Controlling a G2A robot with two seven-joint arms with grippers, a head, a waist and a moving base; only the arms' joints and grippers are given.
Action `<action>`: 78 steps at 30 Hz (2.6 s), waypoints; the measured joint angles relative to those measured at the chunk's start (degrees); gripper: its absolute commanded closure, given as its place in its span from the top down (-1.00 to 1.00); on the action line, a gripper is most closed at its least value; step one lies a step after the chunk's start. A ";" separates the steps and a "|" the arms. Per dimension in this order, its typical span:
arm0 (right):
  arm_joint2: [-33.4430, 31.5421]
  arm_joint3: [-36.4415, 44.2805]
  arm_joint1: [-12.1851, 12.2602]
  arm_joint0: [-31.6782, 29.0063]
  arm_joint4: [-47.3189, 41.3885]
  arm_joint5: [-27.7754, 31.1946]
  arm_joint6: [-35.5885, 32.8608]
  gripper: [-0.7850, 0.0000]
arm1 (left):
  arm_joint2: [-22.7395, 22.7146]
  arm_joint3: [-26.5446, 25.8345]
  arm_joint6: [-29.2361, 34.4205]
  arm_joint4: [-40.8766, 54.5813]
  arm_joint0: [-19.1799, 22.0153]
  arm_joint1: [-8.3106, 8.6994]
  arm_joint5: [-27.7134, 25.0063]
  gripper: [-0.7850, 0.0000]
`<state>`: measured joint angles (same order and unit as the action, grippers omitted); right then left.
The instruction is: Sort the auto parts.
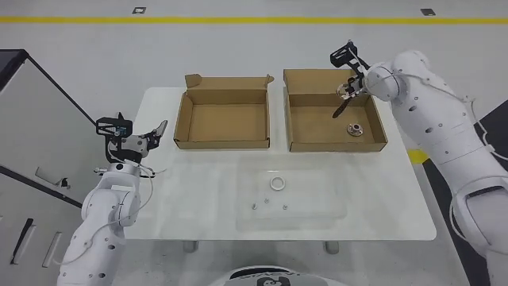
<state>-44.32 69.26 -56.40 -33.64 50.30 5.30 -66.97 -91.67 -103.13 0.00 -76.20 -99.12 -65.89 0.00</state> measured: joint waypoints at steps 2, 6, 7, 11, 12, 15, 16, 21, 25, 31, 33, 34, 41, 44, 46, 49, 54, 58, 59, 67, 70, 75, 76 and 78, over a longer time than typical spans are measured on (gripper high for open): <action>1.27 -3.19 -0.94 0.84 -0.92 0.24 0.45 -1.00 | 0.00 0.00 0.00 0.00 0.00 0.00 0.00 1.00; 3.08 -8.19 -2.53 2.25 -2.19 0.95 1.46 -1.00 | 0.00 0.00 0.00 0.00 0.00 0.00 0.00 1.00; 3.26 -9.23 -2.87 2.66 -2.62 1.33 1.81 -1.00 | 0.00 0.00 0.00 0.00 0.00 0.00 0.00 1.00; 3.16 -9.72 -3.00 2.99 -2.88 1.45 2.18 -1.00 | 0.00 0.00 0.00 0.00 0.00 0.00 0.00 1.00; 3.15 -9.69 -2.99 2.98 -2.87 1.44 2.17 -1.00 | 0.00 0.00 0.00 0.00 0.00 0.00 0.00 1.00; 3.16 -9.68 -2.98 2.97 -2.86 1.43 2.15 -1.00 | 0.00 0.00 0.00 0.00 0.00 0.00 0.00 1.00; 3.16 -9.68 -2.98 2.97 -2.86 1.43 2.14 -1.00 | 0.00 0.00 0.00 0.00 0.00 0.00 0.00 1.00; 3.10 -11.19 -3.25 1.85 -3.99 1.60 2.64 -1.00 | 0.00 0.00 0.00 0.00 0.00 0.00 0.00 1.00; 4.64 -16.59 -4.93 2.98 -6.47 2.27 1.66 -1.00 | 0.00 0.00 0.00 0.00 0.00 0.00 0.00 1.00; 8.36 -25.29 -8.54 5.38 -7.90 2.33 2.36 -1.00 | 0.00 0.00 0.00 0.00 0.00 0.00 0.00 1.00; 9.30 -27.75 -9.65 6.02 -8.25 2.33 2.78 -1.00 | 0.00 0.00 0.00 0.00 0.00 0.00 0.00 1.00; 9.86 -29.37 -10.37 6.42 -8.49 2.37 3.04 -1.00 | 0.00 0.00 0.00 0.00 0.00 0.00 0.00 1.00; 12.42 -38.08 -14.31 8.14 -9.24 1.74 4.64 -1.00 | 0.00 0.00 0.00 0.00 0.00 0.00 0.00 1.00; 13.25 -41.42 -15.90 8.72 -9.22 1.19 5.27 -1.00 | 0.00 0.00 0.00 0.00 0.00 0.00 0.00 1.00; 13.71 -43.42 -16.90 9.09 -9.19 1.08 5.52 -1.00 | 0.00 0.00 0.00 0.00 0.00 0.00 0.00 1.00; 14.31 -45.94 -18.22 9.55 -8.91 0.67 5.60 -1.00 | 0.00 0.00 0.00 0.00 0.00 0.00 0.00 1.00; 14.95 -49.24 -20.05 9.89 -8.68 0.54 5.88 -1.00 | 0.00 0.00 0.00 0.00 0.00 0.00 0.00 1.00; 15.23 -51.60 -21.32 10.16 -8.53 0.97 6.11 -1.00 | 0.00 0.00 0.00 0.00 0.00 0.00 0.00 1.00; 15.28 -51.99 -21.56 10.22 -8.47 1.14 6.13 -1.00 | 0.00 0.00 0.00 0.00 0.00 0.00 0.00 1.00; 15.61 -54.46 -23.29 10.49 -7.82 3.37 6.72 -1.00 | 0.00 0.00 0.00 0.00 0.00 0.00 0.00 1.00; 15.68 -55.20 -23.78 10.63 -7.48 3.63 6.87 -1.00 | 0.00 0.00 0.00 0.00 0.00 0.00 0.00 1.00; 15.60 -56.30 -24.40 10.87 -7.22 4.10 7.15 0.37 | 0.00 0.00 0.00 0.00 0.00 0.00 0.00 1.00; 15.54 -56.55 -24.52 10.95 -7.21 4.13 7.28 0.84 | 0.00 0.00 0.00 0.00 0.00 0.00 0.00 1.00; 15.43 -56.92 -24.67 11.08 -7.20 4.21 7.59 0.95 | 0.00 0.00 0.00 0.00 0.00 0.00 0.00 1.00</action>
<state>-28.90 12.34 -81.08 -22.57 43.10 9.51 -59.37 -91.67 -103.13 0.00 -76.20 -99.12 -65.89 0.00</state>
